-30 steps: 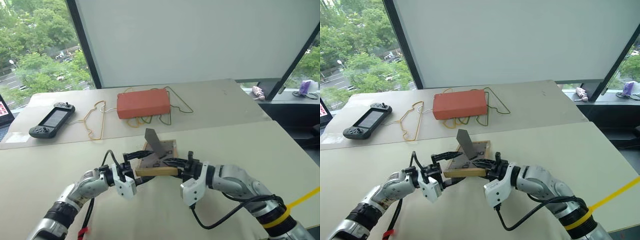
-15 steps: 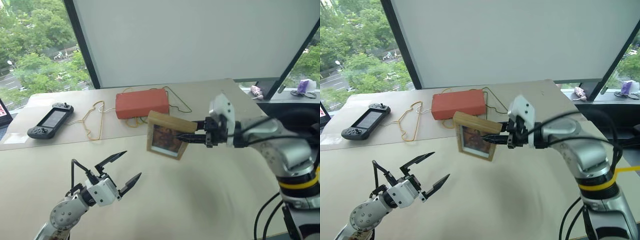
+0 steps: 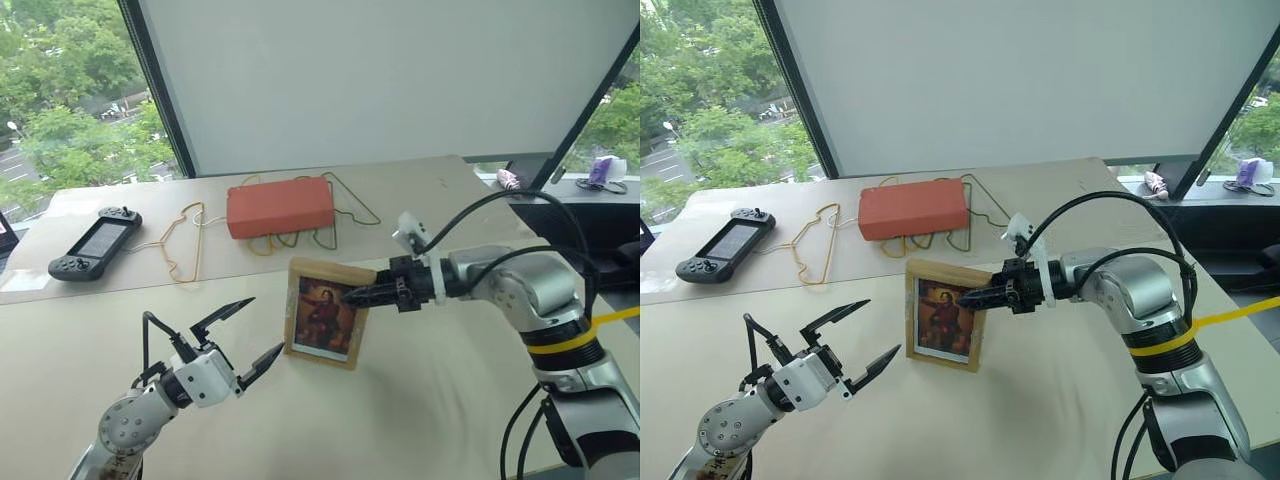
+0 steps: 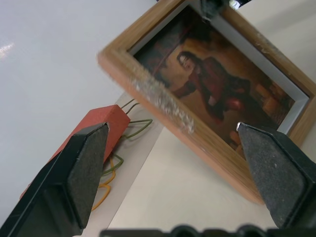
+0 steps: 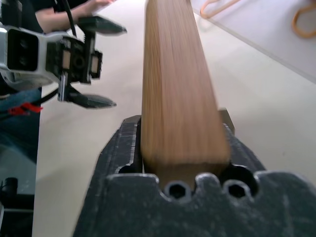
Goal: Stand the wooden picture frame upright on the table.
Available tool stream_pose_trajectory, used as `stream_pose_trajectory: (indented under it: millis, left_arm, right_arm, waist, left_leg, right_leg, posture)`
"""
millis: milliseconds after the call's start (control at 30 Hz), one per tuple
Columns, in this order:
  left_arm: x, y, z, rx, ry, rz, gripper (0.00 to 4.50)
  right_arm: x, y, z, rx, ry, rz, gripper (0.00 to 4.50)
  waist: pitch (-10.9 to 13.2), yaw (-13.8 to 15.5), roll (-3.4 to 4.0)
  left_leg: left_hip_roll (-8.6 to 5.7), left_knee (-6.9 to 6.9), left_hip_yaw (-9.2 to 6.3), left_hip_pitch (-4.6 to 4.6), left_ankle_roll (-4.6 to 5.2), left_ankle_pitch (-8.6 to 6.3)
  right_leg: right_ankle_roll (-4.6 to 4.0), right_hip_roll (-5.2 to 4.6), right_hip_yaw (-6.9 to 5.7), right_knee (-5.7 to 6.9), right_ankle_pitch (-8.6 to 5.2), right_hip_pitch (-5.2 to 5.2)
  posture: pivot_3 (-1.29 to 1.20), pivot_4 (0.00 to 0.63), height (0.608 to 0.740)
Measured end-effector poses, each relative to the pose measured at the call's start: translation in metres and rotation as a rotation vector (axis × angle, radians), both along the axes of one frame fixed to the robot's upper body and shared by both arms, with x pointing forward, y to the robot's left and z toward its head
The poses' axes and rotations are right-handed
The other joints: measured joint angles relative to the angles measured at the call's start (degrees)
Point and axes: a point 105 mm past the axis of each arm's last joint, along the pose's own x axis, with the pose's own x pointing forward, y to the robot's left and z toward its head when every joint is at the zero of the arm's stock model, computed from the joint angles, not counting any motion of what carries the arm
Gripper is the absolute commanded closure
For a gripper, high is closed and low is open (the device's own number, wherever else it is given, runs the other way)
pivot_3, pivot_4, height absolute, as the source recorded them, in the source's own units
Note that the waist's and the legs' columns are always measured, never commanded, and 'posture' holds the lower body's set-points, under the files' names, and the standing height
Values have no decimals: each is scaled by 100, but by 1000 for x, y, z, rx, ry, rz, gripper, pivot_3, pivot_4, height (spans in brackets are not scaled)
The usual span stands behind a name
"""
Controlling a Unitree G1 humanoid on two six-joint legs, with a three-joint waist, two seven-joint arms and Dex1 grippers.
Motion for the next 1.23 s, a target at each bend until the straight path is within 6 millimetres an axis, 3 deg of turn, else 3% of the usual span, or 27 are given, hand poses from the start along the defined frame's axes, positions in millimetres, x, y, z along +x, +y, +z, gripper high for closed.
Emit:
stream_pose_trajectory:
  millis: [133,367,433,533,600,733,867,967,1100,1233]
  left_arm:
    - [0,0,0,0,2,-4,0]
    - [3,-2,1,-24,46,-30,0]
    - [3,-1,0,-43,76,-29,0]
    - [3,3,-5,-82,162,-4,0]
    - [13,18,-13,-189,278,123,0]
    - [28,35,-16,-427,389,341,0]
    - [43,41,-27,-650,478,564,0]
    - [52,46,-34,-699,486,677,0]
    - [64,48,-37,-715,479,729,0]
    - [67,52,-48,-689,487,759,0]
  right_arm:
    - [1,-3,1,5,24,-18,62]
    - [-14,-38,51,84,-37,-87,62]
    - [-20,-54,52,67,-42,-133,62]
    - [-36,-83,19,-17,27,-242,62]
    - [-40,-93,-23,-120,38,-393,62]
    - [-33,-86,-60,-127,-57,-656,62]
    - [-14,-94,-71,-77,-223,-1109,62]
    - [-12,-100,-61,-11,-353,-1322,62]
    - [-9,-81,-52,50,-454,-1310,62]
    - [-6,-79,-70,30,-433,-1303,62]
  waist:
    - [0,7,0]
    - [0,57,0]
    - [0,89,-1]
    - [-1,159,-2]
    - [-1,153,-3]
    - [-2,114,-3]
    - [-1,181,-3]
    - [-2,179,-3]
    - [-3,113,-2]
    - [-3,98,-2]
  left_leg:
    - [0,6,-1,-4,0,0]
    - [0,9,-3,-18,3,-2]
    - [1,12,-3,-20,13,-7]
    - [1,19,-1,-23,27,-15]
    - [1,25,3,-24,29,-16]
    - [-1,71,1,-43,36,-20]
    - [-3,81,-5,-34,13,-8]
    - [-2,78,-15,-19,-7,4]
    - [-1,71,-14,14,-8,4]
    - [-2,64,-14,13,-3,1]
  right_leg:
    - [0,0,0,2,0,-1]
    - [1,0,-5,-2,0,-5]
    - [1,0,-8,-4,0,-2]
    - [2,0,-9,-6,0,-3]
    - [3,-1,-7,0,0,-3]
    - [4,-1,1,49,0,3]
    - [2,-2,7,72,0,3]
    - [-4,6,9,77,3,4]
    - [-13,11,16,78,1,10]
    - [-14,10,15,72,0,6]
  posture:
    - [0,150,740]
    - [0,150,740]
    - [0,150,740]
    - [0,150,740]
    - [0,150,740]
    - [0,150,740]
    - [0,150,740]
    - [0,150,740]
    - [0,150,740]
    - [0,150,740]
